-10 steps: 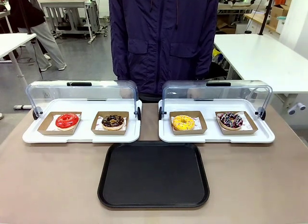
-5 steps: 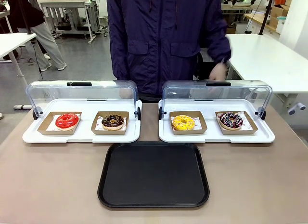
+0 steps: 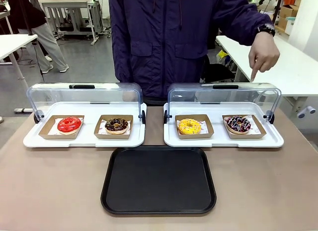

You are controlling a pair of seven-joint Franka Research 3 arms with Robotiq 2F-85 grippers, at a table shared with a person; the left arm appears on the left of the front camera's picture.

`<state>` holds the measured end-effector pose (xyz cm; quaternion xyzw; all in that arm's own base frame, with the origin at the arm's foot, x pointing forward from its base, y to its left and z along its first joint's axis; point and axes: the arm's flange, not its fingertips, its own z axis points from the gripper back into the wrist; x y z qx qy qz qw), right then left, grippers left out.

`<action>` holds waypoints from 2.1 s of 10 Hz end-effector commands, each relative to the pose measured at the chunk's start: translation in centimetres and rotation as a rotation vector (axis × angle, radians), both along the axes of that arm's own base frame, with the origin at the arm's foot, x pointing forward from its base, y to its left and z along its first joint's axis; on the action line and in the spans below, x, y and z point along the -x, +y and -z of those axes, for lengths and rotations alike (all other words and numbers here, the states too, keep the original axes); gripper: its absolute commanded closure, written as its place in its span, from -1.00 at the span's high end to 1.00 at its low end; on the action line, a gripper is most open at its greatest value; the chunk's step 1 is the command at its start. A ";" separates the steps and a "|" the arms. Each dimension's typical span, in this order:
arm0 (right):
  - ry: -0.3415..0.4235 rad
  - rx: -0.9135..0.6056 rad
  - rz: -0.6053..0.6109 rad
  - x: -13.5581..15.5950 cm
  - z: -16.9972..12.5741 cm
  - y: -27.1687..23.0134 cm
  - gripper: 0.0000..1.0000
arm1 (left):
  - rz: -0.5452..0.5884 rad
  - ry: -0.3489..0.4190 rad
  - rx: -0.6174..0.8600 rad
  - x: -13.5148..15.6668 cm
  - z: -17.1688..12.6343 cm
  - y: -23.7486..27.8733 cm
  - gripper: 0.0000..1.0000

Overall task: Move the fourth donut from the left to the tray.
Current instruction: Pick up the Paper togo box containing the Donut indicated by the person and place it on the Handle tray.

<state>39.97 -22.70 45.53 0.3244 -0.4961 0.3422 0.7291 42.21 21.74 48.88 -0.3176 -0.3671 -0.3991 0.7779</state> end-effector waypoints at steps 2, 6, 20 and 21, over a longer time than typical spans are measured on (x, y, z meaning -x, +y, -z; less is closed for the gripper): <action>-0.010 -0.008 -0.005 -0.1 -0.1 0.1 1.00 | 0.006 -0.002 0.006 0.1 -0.1 0.0 1.00; -0.010 -0.008 -0.005 -0.1 -0.1 0.1 1.00 | 0.006 -0.002 0.006 0.1 -0.1 0.0 1.00; -0.003 0.069 -0.034 -1.0 -0.9 1.5 1.00 | 0.006 -0.002 0.006 0.1 -0.1 0.0 1.00; 0.005 0.148 -0.074 -2.0 -1.6 3.1 1.00 | 0.006 -0.002 0.006 0.1 -0.1 0.0 1.00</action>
